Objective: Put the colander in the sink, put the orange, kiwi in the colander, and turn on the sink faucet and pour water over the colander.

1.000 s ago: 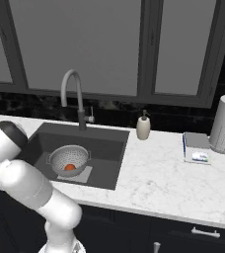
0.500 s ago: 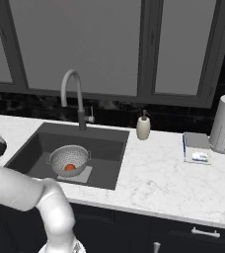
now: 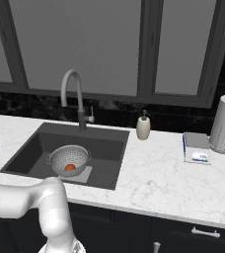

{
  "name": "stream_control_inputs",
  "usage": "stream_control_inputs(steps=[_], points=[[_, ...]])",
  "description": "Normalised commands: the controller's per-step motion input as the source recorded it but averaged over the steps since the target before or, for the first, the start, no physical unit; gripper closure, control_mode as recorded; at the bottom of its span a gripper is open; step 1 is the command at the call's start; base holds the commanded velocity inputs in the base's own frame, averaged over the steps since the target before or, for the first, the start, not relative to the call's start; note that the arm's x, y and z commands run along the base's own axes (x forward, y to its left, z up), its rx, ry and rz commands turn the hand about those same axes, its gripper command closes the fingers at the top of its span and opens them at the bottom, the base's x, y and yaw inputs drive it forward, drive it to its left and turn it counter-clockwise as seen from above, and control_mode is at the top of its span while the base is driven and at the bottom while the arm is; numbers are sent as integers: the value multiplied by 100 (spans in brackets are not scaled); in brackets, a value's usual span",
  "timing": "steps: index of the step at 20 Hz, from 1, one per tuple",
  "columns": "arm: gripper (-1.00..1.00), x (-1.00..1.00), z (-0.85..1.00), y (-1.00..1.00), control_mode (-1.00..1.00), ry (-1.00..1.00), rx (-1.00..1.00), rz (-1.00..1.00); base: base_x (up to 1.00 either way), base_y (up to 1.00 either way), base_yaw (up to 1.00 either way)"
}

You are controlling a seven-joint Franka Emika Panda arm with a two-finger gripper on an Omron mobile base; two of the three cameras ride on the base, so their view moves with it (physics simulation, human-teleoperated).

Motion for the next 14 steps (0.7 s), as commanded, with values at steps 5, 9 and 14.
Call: stream_control_inputs(steps=[5, 9, 14], points=[[-100, 15, -42, 3, -100, -1, 0, 0, 0, 0, 0], [-100, 17, -7, 2, -100, 0, 0, 0, 0, 0, 0], [-100, 34, -10, 12, -100, 0, 0, -1, 0, 0, 0]])
